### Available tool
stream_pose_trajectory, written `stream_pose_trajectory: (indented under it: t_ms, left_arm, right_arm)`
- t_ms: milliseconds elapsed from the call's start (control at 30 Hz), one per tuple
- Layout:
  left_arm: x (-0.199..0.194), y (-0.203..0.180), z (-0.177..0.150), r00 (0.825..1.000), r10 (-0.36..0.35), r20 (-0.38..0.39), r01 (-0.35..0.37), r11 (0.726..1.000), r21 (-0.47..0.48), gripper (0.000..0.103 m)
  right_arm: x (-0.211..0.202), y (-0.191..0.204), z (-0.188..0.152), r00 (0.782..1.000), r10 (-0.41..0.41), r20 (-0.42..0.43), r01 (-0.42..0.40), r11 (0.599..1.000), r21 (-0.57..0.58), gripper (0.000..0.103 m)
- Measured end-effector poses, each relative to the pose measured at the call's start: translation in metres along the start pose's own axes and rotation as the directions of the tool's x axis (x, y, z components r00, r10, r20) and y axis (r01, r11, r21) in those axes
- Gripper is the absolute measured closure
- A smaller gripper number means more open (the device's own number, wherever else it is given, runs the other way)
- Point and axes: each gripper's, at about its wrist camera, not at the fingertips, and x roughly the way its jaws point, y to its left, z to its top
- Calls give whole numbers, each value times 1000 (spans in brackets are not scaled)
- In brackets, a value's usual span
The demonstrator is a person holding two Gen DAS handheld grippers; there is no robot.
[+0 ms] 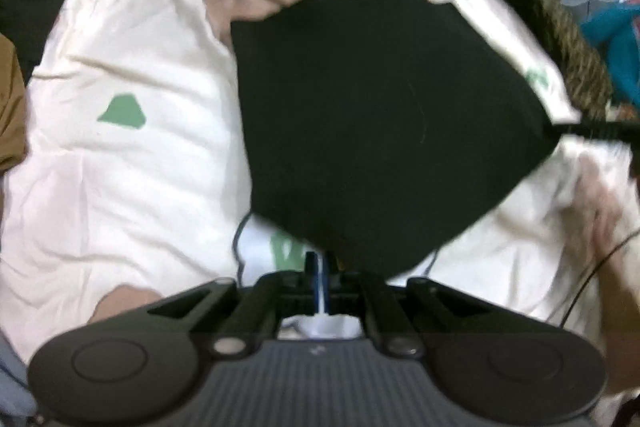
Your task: Fold clothes
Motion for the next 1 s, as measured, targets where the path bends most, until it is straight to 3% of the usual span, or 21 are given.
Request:
stream_pose_trajectory:
  t_ms: [200, 400, 733, 1000]
  left_arm:
    - [15, -24, 12, 998, -64, 4, 64, 996, 55, 99]
    - [46, -31, 3, 996, -46, -77, 51, 997, 62, 95]
    - [40, -30, 3, 997, -34, -74, 39, 997, 68, 95]
    - [27, -9, 7, 998, -44, -41, 43, 999, -32, 95]
  right_arm:
    - [-17, -15, -4, 1000, -1, 4, 0, 997, 79, 60]
    - [-10, -35, -18, 997, 72, -29, -62, 968, 245, 60]
    - [12, -57, -26, 982, 189, 1, -166, 864, 476, 60]
    - [9, -70, -32, 968, 244, 52, -226, 764, 604, 61]
